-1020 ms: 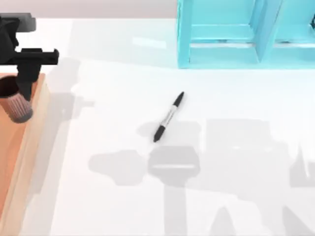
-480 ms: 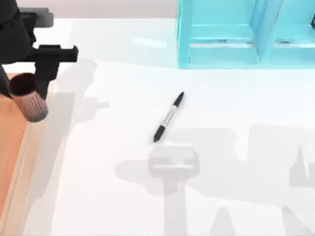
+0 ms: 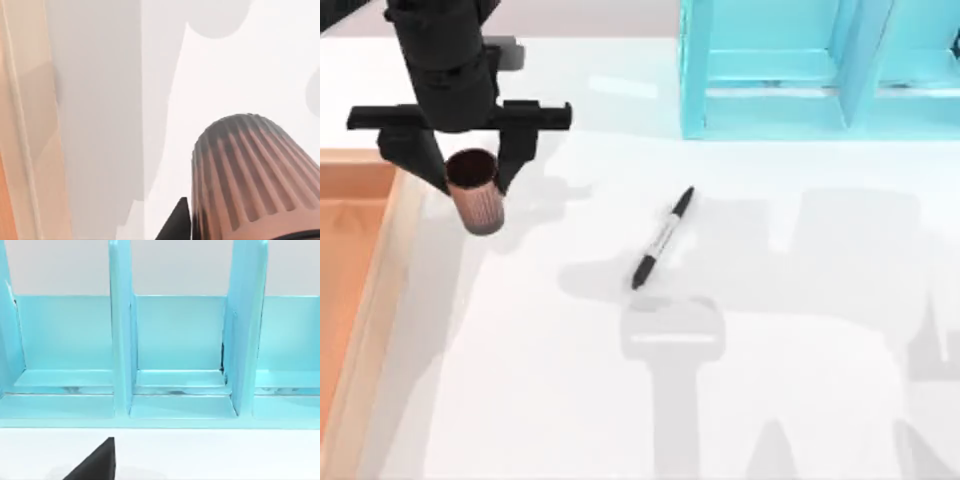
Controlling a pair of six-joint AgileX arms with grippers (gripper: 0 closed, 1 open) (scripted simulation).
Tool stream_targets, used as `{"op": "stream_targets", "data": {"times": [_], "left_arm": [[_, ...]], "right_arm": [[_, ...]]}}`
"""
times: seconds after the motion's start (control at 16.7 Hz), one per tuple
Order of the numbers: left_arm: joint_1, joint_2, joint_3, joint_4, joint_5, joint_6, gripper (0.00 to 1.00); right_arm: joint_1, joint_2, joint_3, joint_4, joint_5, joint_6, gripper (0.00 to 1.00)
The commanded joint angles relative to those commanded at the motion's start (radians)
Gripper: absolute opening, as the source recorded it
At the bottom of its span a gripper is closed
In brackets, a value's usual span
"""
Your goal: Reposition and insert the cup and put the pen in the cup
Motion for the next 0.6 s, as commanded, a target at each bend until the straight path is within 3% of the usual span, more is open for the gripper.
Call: {"op": "stream_targets", "data": {"times": [0.6], "left_arm": [[-0.031, 0.090, 0.004, 0.093, -0.001, -0.029, 0.00]], "right_arm": [[0.000, 0.000, 0.000, 0.000, 0.000, 0.000, 1.00]]}}
